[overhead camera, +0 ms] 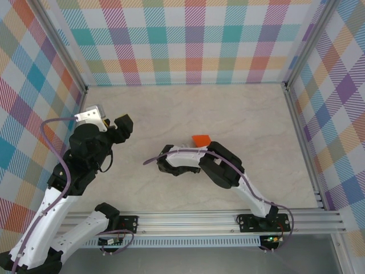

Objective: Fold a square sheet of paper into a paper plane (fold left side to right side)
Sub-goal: Turn over the paper at the center of the table.

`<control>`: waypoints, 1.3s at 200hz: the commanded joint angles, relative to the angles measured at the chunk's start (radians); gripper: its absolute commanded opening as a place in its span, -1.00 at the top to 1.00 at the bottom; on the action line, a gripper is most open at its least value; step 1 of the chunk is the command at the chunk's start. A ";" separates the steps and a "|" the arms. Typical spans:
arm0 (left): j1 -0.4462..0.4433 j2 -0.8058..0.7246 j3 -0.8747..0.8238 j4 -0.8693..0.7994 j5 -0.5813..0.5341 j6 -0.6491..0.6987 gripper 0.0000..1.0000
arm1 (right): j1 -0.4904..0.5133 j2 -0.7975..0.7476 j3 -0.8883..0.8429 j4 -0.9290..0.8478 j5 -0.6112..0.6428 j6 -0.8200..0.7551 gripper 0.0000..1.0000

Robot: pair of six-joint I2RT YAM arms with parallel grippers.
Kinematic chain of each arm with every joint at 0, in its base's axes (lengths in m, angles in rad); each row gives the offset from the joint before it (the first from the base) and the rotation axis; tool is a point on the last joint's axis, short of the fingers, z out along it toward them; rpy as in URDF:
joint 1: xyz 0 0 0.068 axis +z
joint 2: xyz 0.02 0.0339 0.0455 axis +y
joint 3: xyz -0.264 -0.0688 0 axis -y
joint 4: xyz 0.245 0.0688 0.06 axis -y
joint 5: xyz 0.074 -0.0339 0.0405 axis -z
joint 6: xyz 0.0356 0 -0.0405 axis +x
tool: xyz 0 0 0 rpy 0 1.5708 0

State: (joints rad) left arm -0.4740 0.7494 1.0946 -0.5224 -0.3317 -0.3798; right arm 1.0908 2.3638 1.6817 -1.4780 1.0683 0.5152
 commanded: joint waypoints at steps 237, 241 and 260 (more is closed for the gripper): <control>-0.026 0.622 -0.180 0.499 0.674 -0.334 -0.51 | -0.596 -1.195 -0.754 0.973 -1.309 -0.121 -0.99; -0.034 0.648 -0.174 0.511 0.684 -0.334 -0.49 | -0.625 -1.200 -0.773 0.989 -1.339 -0.110 -0.99; -0.072 0.768 -0.134 0.559 0.725 -0.334 -0.42 | -0.749 -1.221 -0.870 1.088 -1.488 -0.051 -1.00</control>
State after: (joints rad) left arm -0.4984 1.4178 0.9081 -0.1158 0.2588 -0.6853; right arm 0.4595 1.1648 0.9066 -0.5865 -0.1284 0.3660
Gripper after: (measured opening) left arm 0.734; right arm 0.997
